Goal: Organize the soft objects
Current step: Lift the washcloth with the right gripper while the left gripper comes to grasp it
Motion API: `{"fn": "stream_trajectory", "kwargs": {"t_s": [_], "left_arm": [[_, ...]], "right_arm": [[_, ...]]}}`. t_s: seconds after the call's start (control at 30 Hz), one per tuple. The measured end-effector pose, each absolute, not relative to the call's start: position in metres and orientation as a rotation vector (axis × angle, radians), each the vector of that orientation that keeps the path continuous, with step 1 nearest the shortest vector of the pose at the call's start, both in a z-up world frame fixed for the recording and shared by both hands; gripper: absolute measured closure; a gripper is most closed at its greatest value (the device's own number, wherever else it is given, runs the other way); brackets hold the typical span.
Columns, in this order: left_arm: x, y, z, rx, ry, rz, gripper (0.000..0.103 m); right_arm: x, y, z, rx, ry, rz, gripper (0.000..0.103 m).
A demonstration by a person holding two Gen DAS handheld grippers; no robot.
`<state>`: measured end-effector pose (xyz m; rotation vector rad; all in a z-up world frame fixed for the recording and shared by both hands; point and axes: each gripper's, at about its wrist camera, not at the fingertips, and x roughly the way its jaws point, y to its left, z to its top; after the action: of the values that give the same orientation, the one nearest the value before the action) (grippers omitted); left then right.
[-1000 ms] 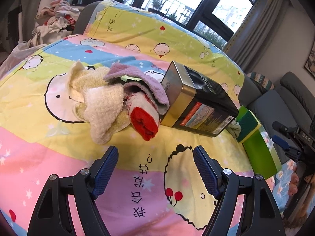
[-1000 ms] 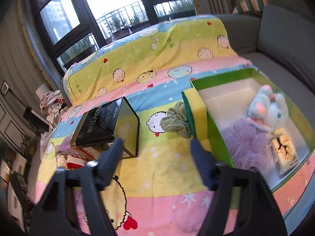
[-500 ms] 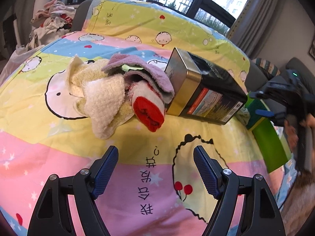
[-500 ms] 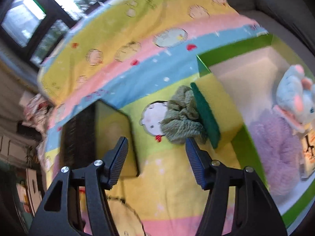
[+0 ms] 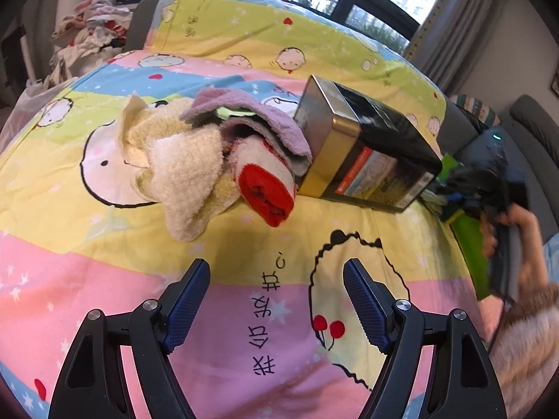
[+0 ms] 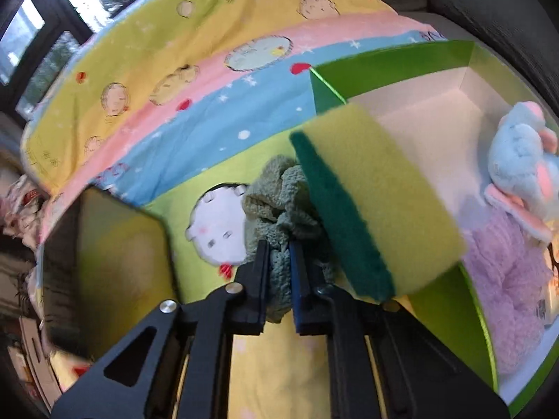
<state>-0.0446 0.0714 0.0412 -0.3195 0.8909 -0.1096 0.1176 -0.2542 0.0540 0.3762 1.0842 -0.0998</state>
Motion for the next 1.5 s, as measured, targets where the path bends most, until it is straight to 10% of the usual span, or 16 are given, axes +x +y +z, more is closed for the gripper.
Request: {"fn": "stream_trajectory", "kwargs": {"t_s": [0.33,0.67,0.77,0.9,1.0,1.37,1.5], "left_arm": [[-0.05,0.076,0.047,-0.274,0.888,-0.049,0.024],[-0.056,0.099,0.052,-0.324,0.874,-0.004,0.024],[-0.057,0.097,0.051,-0.332,0.884,-0.011,0.024],[-0.059,0.087,0.052,-0.328,0.897,-0.03,0.024],[-0.063,0.082,0.056,-0.321,0.887,-0.052,0.024],[-0.073,0.039,0.051,-0.281,0.94,-0.238,0.024],[-0.078,0.02,0.046,-0.229,0.969,-0.266,0.024]], "right_arm": [[0.002,-0.216,0.13,0.364,0.936,0.241,0.092],[-0.043,-0.121,0.062,0.218,1.134,0.513,0.088],[-0.039,-0.116,0.045,0.215,1.202,0.508,0.074],[-0.045,-0.124,0.064,0.209,1.121,0.468,0.029],[-0.045,-0.138,0.082,0.212,1.036,0.433,0.019],[-0.027,-0.162,0.066,0.422,1.068,0.468,0.021],[-0.024,-0.154,0.052,0.473,1.128,0.506,0.041]]}}
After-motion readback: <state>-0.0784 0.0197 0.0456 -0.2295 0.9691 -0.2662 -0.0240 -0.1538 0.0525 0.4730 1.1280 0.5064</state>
